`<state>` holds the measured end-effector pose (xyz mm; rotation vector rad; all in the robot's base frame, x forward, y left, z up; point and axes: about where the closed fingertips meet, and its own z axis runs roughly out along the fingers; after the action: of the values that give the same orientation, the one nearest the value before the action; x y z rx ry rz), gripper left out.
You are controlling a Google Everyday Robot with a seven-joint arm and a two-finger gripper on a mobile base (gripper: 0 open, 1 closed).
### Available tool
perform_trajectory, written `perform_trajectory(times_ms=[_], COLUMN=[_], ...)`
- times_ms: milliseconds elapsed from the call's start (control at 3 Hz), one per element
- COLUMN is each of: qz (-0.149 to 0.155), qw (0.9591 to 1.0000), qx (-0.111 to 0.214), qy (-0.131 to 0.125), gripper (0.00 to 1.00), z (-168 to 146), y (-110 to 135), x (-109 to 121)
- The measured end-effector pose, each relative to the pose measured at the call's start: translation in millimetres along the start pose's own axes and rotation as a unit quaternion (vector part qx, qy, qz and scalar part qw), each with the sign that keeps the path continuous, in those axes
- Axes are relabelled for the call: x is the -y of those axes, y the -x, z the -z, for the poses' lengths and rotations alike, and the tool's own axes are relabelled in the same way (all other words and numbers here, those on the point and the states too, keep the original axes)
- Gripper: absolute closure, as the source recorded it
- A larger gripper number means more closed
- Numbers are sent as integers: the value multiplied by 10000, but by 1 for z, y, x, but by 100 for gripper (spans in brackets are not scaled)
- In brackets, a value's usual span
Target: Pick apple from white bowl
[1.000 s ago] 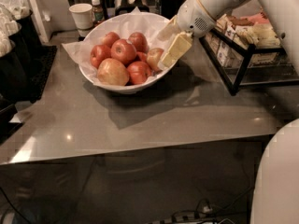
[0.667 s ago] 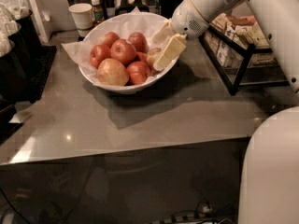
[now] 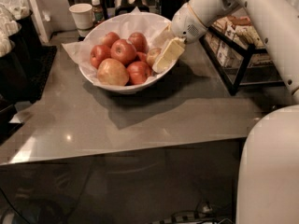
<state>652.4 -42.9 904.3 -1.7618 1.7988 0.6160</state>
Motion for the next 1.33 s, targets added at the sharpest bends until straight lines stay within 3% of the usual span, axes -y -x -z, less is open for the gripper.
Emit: perform_trajectory(times_ms=[667, 1333], qz=[-112, -130], qw=[9999, 9999], qx=[59, 34], qy=[68, 61], gripper=[34, 77], z=[-13, -12], y=[-7, -7], x=[3, 2])
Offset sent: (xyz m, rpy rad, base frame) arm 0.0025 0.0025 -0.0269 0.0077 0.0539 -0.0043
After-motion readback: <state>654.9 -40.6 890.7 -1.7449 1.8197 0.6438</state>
